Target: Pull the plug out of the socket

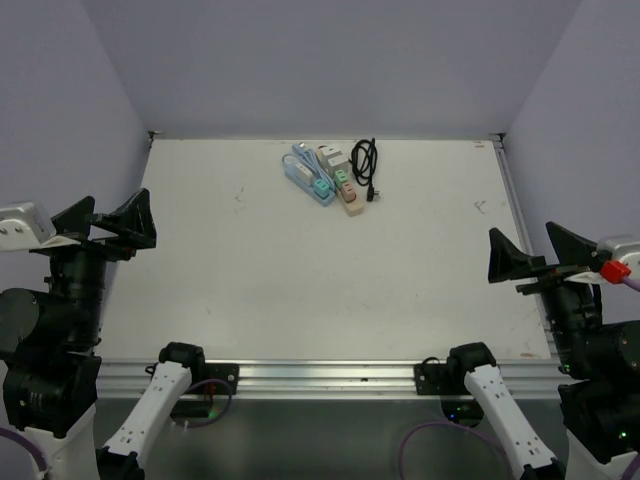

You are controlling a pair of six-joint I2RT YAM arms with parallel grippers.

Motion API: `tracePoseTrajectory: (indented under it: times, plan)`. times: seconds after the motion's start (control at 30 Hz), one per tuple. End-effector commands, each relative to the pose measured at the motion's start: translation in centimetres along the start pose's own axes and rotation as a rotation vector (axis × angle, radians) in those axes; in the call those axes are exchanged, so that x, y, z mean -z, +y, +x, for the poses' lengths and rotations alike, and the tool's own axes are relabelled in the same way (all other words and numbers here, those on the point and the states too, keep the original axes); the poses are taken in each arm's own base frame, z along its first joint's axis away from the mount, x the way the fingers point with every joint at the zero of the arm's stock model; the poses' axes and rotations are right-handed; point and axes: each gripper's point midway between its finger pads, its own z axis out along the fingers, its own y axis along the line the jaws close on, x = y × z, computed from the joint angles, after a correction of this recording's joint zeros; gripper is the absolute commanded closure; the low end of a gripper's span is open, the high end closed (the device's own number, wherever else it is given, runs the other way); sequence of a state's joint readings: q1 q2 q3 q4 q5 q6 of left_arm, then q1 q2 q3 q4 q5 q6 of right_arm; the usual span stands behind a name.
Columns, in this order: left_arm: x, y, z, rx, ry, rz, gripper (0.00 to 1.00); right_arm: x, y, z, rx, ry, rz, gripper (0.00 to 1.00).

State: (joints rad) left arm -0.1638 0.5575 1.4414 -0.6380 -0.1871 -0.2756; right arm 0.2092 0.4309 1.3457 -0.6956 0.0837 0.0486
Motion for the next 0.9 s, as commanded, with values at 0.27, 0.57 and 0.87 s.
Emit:
tracePoseTrajectory:
  times: [0.27,0.57,0.87]
  plan:
    - [-1.1,-0.1,0.8,-0.008,0.009,0.003,0.0,-0.6,0.2,0.0,-0.003,-0.041,-0.011,0.01]
    - [-2.9,-0.6,4.0,0.011,0.074,0.034,0.01,-4.6,-0.8,7.1,-0.107,0.172,0.099,0.01]
    - [-5.9,-1.3,12.1,0.054,0.27,0.076,0.0,-8.7,4.0,17.7,-0.172,0.482,-0.125,0.01]
